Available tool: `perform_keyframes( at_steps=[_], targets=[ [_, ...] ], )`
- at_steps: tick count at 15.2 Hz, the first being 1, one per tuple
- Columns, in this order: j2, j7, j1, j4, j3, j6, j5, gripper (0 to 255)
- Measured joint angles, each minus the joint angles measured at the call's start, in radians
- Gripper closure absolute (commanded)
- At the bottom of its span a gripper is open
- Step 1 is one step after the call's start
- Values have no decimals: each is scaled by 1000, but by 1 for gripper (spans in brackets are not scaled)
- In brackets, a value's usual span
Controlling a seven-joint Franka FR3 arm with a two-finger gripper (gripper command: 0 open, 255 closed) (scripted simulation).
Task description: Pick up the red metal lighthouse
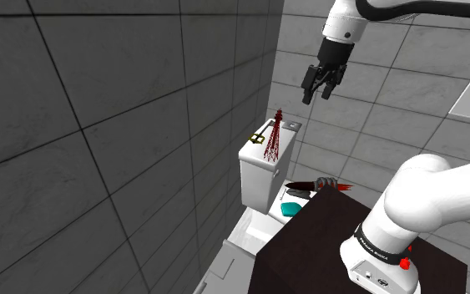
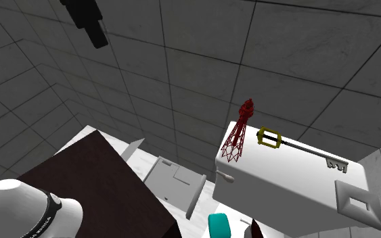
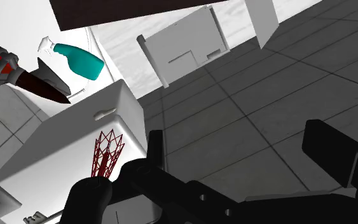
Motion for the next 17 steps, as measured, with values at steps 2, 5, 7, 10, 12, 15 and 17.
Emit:
perform_keyframes(
  at_steps=[2, 5, 7, 10, 12, 15, 17],
  targets=[
    [10, -1, -4, -4, -5, 17, -3, 0],
    [71, 3, -22, -15, -24, 105, -13, 0],
    [109, 4, -36, -23, -40, 164, -20, 0],
    [193, 2, -58, -24, -69, 268, -29, 0],
    [255, 8, -67, -11, -83, 331, -30, 0],
    [332, 8, -85, 1, -110, 416, -30, 0],
    [391, 13, -92, 19, -123, 470, -25, 0]
  ],
)
